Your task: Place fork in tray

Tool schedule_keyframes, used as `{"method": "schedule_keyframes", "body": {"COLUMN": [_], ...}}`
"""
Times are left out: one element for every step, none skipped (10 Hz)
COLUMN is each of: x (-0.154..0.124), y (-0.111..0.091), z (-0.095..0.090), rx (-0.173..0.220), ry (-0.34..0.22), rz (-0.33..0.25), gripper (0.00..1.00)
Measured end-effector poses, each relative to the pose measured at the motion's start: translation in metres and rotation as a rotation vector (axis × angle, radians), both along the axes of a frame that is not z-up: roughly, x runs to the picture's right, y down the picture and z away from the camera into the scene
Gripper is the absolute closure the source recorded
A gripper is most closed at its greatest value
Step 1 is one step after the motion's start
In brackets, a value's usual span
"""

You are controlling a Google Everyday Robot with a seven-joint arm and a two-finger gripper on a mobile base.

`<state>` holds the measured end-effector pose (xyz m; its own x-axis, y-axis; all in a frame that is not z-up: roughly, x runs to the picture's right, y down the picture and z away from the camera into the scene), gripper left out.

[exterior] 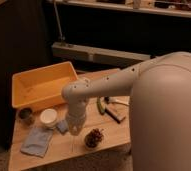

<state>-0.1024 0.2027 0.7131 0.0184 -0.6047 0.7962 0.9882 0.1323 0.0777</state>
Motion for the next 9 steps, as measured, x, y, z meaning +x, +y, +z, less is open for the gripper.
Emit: {"method": "schedule_keyframes", "body": {"x": [0.002,0.001,0.000,0.000,0.000,-0.002,-0.006,-0.015,-0.022], "y": [-0.006,-0.015,-0.026,-0.038,-0.050,-0.065,-0.081,-0.101,-0.120], "z": [0.000,-0.001,-0.002,0.000,0.004,0.008,0.014,0.018,0.021], "rx": [0.010,0.023,0.037,0.050,0.061,0.074,0.086,0.104,0.121], "ry": [-0.002,-0.007,-0.014,-0.019,-0.024,-0.031,-0.037,-0.052,-0.063], "rz": [0.004,0.006,0.007,0.011,0.016,0.023,0.028,0.030,0.032], "gripper": [1.00,1.00,1.00,1.00,1.00,1.00,1.00,1.00,1.00]}}
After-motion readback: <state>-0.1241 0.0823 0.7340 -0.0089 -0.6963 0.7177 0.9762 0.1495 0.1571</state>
